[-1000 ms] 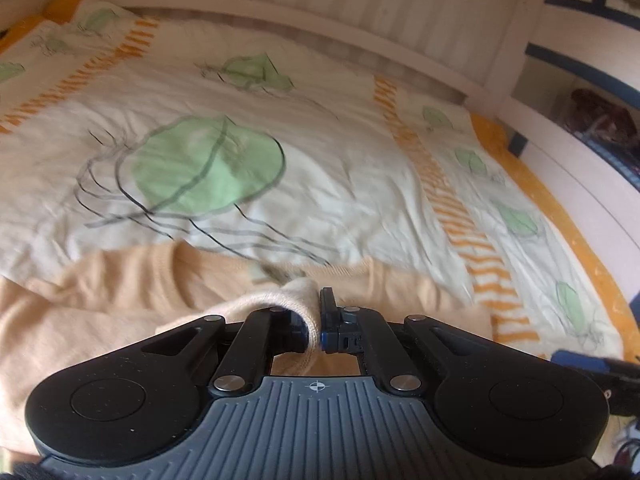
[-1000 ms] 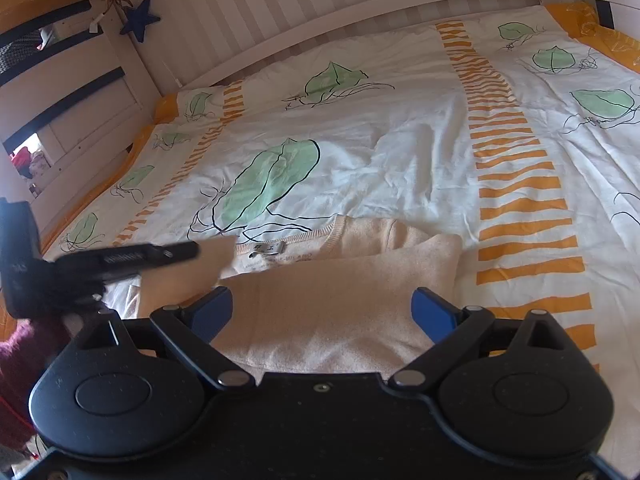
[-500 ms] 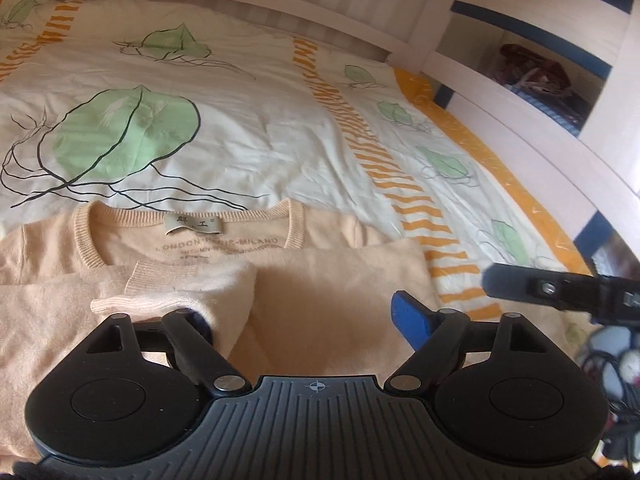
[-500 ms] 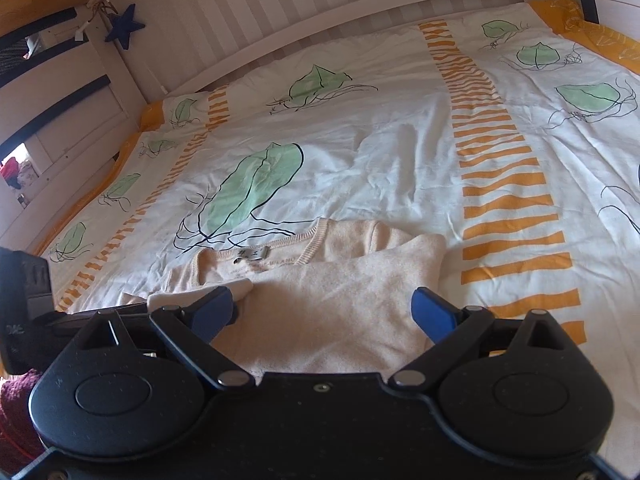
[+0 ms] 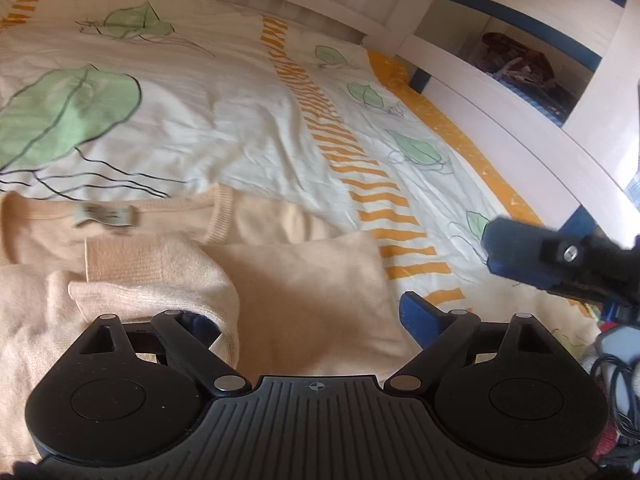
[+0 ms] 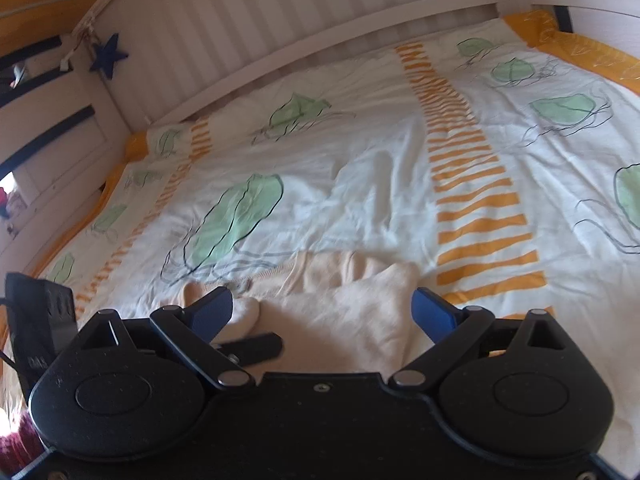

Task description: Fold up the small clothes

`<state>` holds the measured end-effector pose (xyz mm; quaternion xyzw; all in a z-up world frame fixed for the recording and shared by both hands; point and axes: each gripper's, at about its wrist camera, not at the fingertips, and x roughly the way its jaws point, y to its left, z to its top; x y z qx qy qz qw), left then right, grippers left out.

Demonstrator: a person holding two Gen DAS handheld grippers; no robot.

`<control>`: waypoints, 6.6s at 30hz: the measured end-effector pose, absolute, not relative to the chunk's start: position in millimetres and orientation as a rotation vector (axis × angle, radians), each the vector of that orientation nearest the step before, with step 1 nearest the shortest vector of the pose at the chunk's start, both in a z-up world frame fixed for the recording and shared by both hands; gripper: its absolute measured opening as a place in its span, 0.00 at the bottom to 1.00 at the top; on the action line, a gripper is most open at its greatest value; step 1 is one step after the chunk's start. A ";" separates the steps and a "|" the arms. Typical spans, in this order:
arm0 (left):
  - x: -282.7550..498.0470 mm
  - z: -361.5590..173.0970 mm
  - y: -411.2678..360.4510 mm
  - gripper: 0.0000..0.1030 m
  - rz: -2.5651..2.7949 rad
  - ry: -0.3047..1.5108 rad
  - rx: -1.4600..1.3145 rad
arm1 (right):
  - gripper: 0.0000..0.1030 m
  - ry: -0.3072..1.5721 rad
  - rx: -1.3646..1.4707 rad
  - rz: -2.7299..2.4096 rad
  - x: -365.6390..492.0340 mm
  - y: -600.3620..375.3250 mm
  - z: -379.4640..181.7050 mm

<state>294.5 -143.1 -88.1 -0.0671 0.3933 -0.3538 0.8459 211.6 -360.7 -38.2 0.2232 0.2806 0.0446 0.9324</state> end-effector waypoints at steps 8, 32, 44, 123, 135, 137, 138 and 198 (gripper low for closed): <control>286.3 -94.4 -149.6 0.93 -0.751 0.819 -0.090 | 0.94 0.510 0.479 0.030 207.8 -376.2 -29.1; 223.8 -94.7 -25.4 0.99 -0.736 0.798 -0.010 | 0.94 0.643 0.395 0.104 220.0 -355.3 -51.7; 220.4 -97.3 67.1 0.98 -0.229 0.824 0.146 | 0.94 0.674 0.374 0.132 223.1 -342.7 -58.5; 332.4 -115.4 125.1 0.99 -0.041 0.986 -0.103 | 0.72 0.766 0.064 0.057 260.2 -265.8 -78.4; 334.4 -113.7 130.1 0.99 -0.049 0.988 -0.133 | 0.33 0.802 0.350 0.053 282.2 -300.5 -101.2; 334.6 -113.4 129.8 0.99 -0.049 0.985 -0.133 | 0.13 0.804 0.373 0.070 282.6 -302.4 -99.0; 334.5 -113.1 129.5 0.99 -0.048 0.981 -0.134 | 0.13 0.790 0.364 0.097 280.2 -300.9 -94.1; 125.8 -54.2 120.4 0.83 -0.266 0.947 -0.191 | 0.63 0.851 0.460 0.047 65.8 -318.8 -51.4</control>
